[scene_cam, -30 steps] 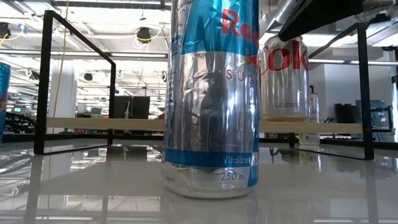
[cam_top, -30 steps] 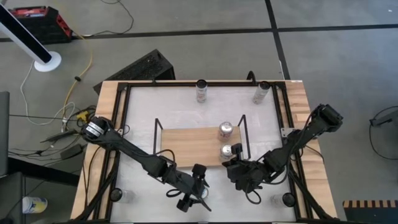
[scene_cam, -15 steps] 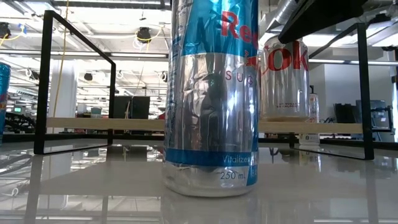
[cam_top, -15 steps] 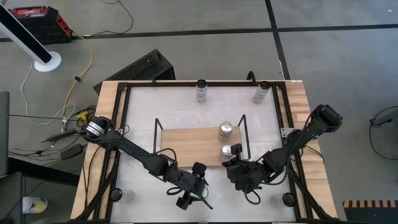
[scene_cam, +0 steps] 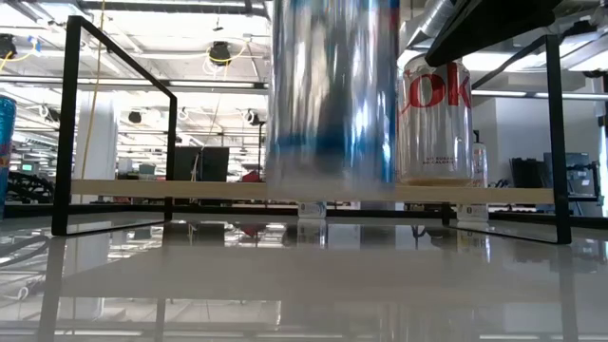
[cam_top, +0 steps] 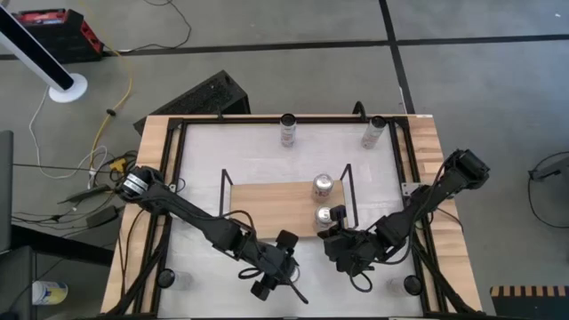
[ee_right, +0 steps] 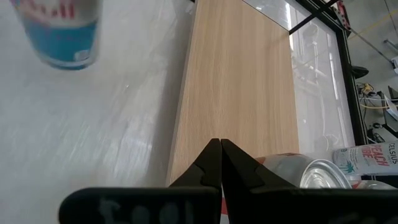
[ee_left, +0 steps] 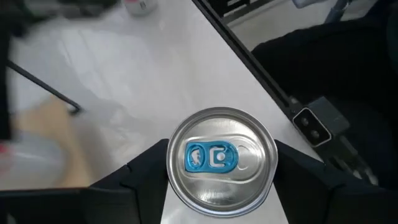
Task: Place canned beverage on shelf
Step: Put the bottom blue soda can on the shelf
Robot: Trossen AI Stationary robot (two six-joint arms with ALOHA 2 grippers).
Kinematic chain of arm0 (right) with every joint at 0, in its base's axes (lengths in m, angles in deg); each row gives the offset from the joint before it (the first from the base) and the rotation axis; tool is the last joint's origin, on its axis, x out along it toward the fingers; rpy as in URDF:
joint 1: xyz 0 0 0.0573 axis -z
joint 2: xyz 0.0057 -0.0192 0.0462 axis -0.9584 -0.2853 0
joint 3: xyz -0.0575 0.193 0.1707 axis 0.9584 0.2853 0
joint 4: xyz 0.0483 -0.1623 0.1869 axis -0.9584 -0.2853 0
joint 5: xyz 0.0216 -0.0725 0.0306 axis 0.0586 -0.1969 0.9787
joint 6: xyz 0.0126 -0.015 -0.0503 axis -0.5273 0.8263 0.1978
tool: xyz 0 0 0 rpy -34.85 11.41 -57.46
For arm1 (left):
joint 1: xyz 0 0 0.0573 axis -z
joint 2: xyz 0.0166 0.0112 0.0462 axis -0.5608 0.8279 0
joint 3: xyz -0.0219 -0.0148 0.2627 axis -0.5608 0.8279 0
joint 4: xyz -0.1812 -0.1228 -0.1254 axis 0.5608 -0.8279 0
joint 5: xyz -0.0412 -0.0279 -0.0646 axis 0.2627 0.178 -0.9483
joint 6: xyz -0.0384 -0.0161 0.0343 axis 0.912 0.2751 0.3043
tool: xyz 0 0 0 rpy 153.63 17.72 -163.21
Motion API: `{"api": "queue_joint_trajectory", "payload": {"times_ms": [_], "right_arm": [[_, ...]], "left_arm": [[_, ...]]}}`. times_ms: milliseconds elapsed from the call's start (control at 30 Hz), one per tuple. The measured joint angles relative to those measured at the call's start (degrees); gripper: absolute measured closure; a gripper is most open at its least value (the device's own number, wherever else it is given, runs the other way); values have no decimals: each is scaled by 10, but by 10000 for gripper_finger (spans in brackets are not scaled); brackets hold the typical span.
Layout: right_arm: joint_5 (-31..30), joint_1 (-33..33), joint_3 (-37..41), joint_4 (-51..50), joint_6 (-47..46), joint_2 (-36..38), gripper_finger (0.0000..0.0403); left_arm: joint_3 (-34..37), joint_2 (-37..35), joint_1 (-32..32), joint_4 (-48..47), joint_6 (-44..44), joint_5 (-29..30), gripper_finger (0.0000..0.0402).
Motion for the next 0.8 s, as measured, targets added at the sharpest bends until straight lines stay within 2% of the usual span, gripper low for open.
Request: {"api": "queue_joint_trajectory", "payload": {"times_ms": [100,267,467,600,800], "right_arm": [[0,0,0,0,0,0,378],[0,0,0,-1,0,0,378],[0,-2,0,-4,0,0,378],[0,-2,0,-10,0,0,378],[0,-1,0,-14,-2,0,378]], "left_arm": [[-56,0,-3,-85,-45,29,179],[-87,-14,-47,-136,-121,34,179],[-66,-39,-151,-142,-129,-69,179],[-63,-39,-198,-160,-141,-134,179],[-63,-40,-235,-161,-165,-156,179]]}}
